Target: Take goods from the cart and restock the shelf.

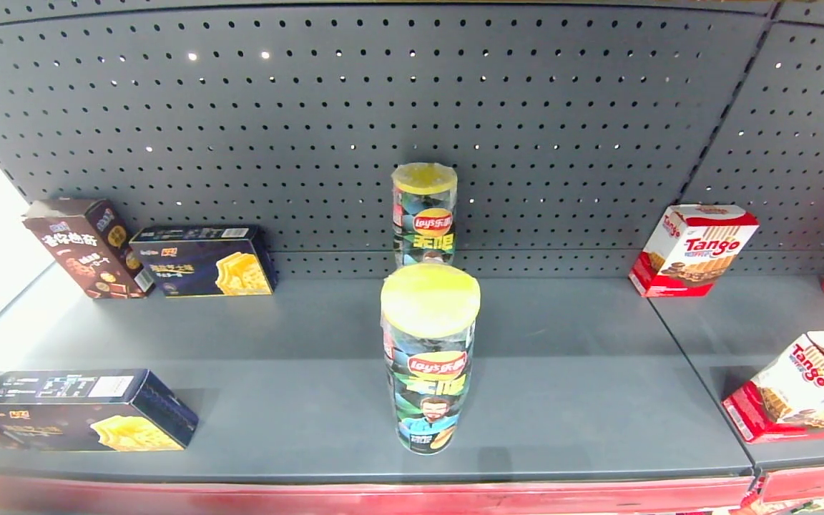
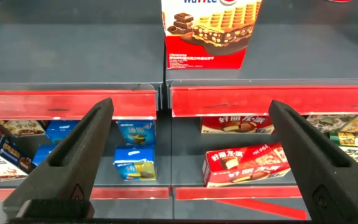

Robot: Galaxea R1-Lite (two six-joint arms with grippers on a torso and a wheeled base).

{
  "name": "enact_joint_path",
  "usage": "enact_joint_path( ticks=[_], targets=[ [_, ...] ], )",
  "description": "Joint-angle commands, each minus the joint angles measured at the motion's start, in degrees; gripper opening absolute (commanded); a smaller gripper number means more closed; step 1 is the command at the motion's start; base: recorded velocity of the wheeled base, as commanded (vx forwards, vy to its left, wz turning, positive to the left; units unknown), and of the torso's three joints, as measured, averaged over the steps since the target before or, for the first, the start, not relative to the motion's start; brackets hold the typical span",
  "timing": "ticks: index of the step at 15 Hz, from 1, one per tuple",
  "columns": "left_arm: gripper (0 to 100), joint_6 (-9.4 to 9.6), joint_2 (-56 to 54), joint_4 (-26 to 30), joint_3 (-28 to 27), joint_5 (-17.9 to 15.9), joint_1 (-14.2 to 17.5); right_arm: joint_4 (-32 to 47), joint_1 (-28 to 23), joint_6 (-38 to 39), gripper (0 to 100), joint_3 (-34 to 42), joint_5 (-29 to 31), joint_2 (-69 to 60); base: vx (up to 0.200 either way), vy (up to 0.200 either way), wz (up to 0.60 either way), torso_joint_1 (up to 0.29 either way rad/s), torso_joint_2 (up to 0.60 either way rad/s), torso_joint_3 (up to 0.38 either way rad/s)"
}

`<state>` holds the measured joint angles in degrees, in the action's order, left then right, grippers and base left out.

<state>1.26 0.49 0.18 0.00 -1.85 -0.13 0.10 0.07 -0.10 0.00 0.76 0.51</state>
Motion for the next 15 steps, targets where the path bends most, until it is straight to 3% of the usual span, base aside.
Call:
enact_joint_path(
  ticks=[1,4,6,12,15],
  targets=[
    [100,-0.29,0.13,-0.09,0.00,0.53,0.05,-0.01,0.01,-0.17,100,0.00,-0.05,0.10,0.000,0.000,0.00,0.000,0.00,0.000],
    [100,-0.46,0.04,-0.09,0.00,0.89,0.05,0.08,0.01,-0.17,100,0.00,-0.14,0.10,0.000,0.000,0.00,0.000,0.00,0.000],
    [100,-0.73,0.04,-0.09,0.00,0.97,0.05,-0.01,0.01,-0.08,100,0.00,-0.05,0.10,0.000,0.200,0.00,0.000,0.01,-0.002],
    [100,-0.64,0.13,-0.09,0.00,0.62,0.05,0.08,0.01,-0.17,100,0.00,-0.05,0.10,0.000,0.000,0.00,0.000,0.00,0.000],
    [100,-0.90,0.13,-0.09,0.00,0.71,0.05,0.08,0.01,-0.17,100,0.00,-0.05,0.10,0.000,0.200,0.00,-0.004,0.01,0.004]
  ],
)
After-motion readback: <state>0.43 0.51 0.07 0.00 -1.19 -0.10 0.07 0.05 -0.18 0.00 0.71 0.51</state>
